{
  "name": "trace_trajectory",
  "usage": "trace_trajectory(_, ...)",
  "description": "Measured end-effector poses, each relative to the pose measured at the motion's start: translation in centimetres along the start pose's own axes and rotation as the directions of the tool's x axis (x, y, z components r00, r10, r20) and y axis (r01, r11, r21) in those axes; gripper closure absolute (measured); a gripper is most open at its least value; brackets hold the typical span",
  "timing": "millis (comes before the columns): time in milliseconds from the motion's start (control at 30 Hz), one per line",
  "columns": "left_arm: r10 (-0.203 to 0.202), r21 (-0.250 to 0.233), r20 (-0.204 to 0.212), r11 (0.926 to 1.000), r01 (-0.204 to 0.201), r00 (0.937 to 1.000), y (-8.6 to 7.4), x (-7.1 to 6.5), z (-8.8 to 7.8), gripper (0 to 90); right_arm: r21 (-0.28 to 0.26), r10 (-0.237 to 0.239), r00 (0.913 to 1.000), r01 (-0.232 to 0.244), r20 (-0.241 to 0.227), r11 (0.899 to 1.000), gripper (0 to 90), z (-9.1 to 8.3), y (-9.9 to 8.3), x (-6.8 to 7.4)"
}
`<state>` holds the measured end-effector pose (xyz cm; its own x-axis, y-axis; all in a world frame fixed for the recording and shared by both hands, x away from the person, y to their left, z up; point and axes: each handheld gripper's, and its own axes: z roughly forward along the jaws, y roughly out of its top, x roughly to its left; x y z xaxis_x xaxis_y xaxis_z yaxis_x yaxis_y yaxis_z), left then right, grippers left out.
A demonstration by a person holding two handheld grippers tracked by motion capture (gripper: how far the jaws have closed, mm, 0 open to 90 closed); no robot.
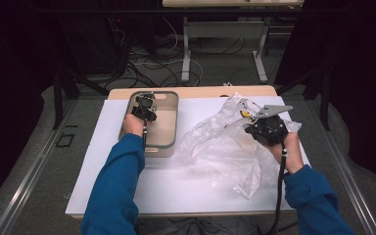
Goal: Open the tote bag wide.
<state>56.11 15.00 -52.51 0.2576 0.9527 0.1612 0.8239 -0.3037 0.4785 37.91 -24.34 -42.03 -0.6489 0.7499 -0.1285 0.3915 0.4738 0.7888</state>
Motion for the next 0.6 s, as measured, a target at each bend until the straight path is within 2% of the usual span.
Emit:
trace_trajectory(33, -0.012, 0.007, 0.005, 0.9999, 0.012, 0.9999, -0.05, -0.04, 0.22, 61.7, 0.001, 0.000, 1.0000, 0.000, -0.001, 1.000, 90.0, 0.02, 0.00, -0.01)
trace_trajectory(100, -0.008, 0.024, 0.008, 0.9997, 0.008, 0.9999, -0.11, -0.01, 0.59, 62.3, 0.000, -0.002, 1.0000, 0.002, 0.001, 1.000, 90.0, 0.02, -0.02, -0.05)
trace_trajectory(300, -0.001, 0.027, 0.029, 0.9996, 0.001, 0.9996, -0.01, -0.10, 0.70, 70.4, 0.000, -0.003, 1.0000, 0.003, -0.001, 1.000, 90.0, -0.02, -0.04, -0.05)
trace_trajectory(467, -0.049, 0.023, 0.061, 0.9986, 0.048, 0.9969, -0.15, 0.07, 0.81, 75.4, 0.003, -0.003, 1.0000, 0.003, -0.004, 1.000, 90.0, -0.01, 0.00, 0.10)
trace_trajectory(533, -0.037, 0.028, 0.062, 0.9990, 0.035, 0.9974, -0.12, 0.03, 0.80, 79.4, 0.004, -0.004, 1.0000, 0.004, -0.002, 1.000, 90.0, 0.01, 0.02, 0.13)
trace_trajectory(600, -0.028, 0.030, 0.055, 0.9992, 0.026, 0.9981, -0.11, -0.07, 0.79, 79.7, 0.003, -0.005, 1.0000, 0.005, -0.004, 1.000, 90.0, -0.01, 0.03, 0.14)
